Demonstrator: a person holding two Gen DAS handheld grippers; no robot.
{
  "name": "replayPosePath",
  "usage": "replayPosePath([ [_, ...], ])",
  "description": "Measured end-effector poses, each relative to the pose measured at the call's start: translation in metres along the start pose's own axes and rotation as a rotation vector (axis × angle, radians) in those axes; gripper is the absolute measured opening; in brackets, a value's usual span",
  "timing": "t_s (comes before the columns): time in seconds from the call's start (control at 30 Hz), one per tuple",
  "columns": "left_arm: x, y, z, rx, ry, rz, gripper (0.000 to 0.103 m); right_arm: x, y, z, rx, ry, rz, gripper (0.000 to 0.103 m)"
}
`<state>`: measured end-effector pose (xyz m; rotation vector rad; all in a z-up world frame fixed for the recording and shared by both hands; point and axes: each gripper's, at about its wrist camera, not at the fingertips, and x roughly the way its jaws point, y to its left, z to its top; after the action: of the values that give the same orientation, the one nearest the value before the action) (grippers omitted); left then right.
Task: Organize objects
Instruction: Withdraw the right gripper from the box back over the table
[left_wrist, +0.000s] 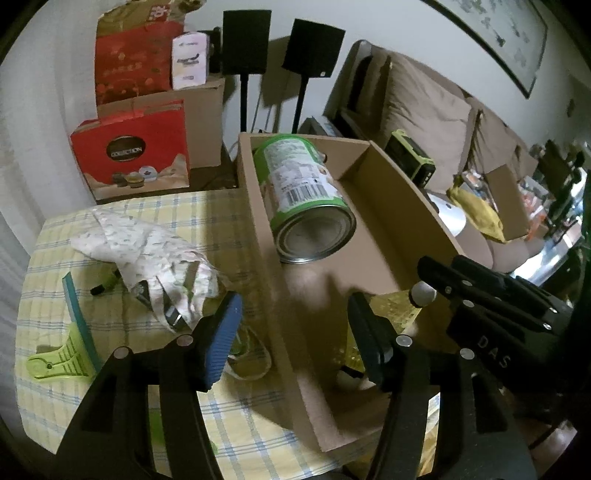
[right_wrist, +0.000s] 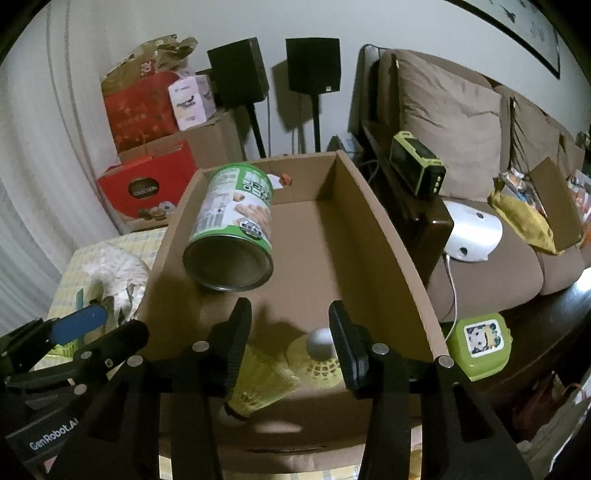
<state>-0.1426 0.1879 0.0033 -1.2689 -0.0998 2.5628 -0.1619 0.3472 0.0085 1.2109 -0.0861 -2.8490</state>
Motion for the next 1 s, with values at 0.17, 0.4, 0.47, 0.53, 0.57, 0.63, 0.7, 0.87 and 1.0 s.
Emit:
replayPosePath([
  [0.17,-0.008,0.008,0.0,-0.01,-0.017,0.018,0.061,-0.004,0.01,0.002,-0.014,-0.014,0.005,0.046],
  [0.4,-0.022,0.027,0.003,-0.021,-0.052,0.065,0.073,-0.011,0.019,0.003,-0.021,-0.042,0.012,0.065],
  [0.47,-0.027,0.033,0.002,-0.024,-0.062,0.077,0.074,-0.015,0.025,0.004,-0.027,-0.054,0.017,0.07],
  [0.53,-0.03,0.04,0.003,-0.032,-0.067,0.087,0.074,-0.016,0.029,0.005,-0.032,-0.061,0.022,0.077],
  [0.57,-0.031,0.044,0.003,-0.036,-0.069,0.093,0.074,-0.017,0.031,0.005,-0.034,-0.064,0.023,0.078],
  [0.63,-0.035,0.052,0.004,-0.044,-0.076,0.097,0.077,-0.019,0.037,0.006,-0.041,-0.069,0.027,0.081],
  [0.7,-0.04,0.061,0.004,-0.062,-0.095,0.094,0.099,-0.019,0.038,0.006,-0.043,-0.07,0.03,0.083],
  [0.87,-0.054,0.075,0.002,-0.059,-0.148,0.127,0.101,-0.022,0.053,0.006,-0.062,-0.077,0.035,0.087],
  [1.0,-0.058,0.087,0.001,-0.063,-0.152,0.145,0.101,-0.024,0.061,0.007,-0.069,-0.08,0.044,0.095],
])
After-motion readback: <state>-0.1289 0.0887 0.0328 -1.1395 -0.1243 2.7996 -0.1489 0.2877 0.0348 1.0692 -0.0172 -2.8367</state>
